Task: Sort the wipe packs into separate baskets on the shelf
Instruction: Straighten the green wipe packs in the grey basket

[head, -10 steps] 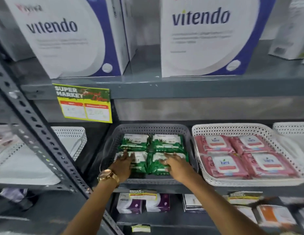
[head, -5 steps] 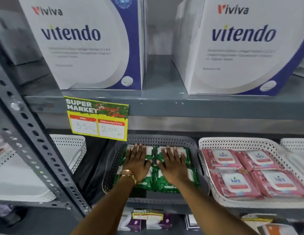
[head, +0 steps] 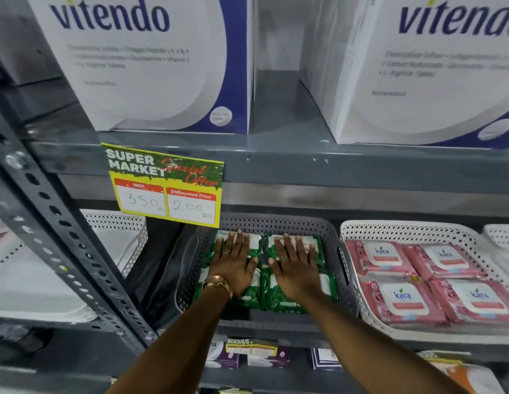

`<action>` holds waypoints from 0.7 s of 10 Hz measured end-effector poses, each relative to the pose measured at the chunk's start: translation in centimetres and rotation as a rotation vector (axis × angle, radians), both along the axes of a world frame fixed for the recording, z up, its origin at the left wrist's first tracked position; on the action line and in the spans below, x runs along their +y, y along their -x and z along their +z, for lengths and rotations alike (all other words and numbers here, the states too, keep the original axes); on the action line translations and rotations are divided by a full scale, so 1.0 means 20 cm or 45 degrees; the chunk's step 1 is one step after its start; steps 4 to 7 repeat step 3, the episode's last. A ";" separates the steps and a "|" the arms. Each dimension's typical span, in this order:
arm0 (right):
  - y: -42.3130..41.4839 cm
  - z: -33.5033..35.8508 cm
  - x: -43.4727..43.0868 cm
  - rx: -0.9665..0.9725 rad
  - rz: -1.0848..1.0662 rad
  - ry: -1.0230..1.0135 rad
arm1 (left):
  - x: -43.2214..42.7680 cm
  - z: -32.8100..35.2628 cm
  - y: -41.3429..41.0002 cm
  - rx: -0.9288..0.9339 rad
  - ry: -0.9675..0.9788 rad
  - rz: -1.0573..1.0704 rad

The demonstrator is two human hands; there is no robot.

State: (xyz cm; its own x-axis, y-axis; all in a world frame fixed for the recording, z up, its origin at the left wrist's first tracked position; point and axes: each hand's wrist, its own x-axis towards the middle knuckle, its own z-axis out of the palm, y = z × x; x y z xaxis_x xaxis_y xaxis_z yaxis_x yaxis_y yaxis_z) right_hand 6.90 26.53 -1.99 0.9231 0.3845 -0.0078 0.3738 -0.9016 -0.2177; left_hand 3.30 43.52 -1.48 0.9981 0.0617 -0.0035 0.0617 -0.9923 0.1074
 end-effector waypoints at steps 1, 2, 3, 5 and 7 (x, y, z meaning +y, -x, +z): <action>0.01 0.03 0.00 0.067 -0.008 0.039 | 0.00 0.04 0.00 0.079 0.007 -0.006; 0.03 0.10 -0.03 0.177 0.005 0.007 | -0.01 0.11 0.02 0.210 0.025 0.000; 0.15 0.26 -0.03 0.171 -0.079 -0.298 | -0.06 0.23 0.08 0.106 0.034 0.001; 0.15 0.26 -0.03 0.171 -0.079 -0.298 | -0.06 0.23 0.08 0.106 0.034 0.001; 0.15 0.26 -0.03 0.171 -0.079 -0.298 | -0.06 0.23 0.08 0.106 0.034 0.001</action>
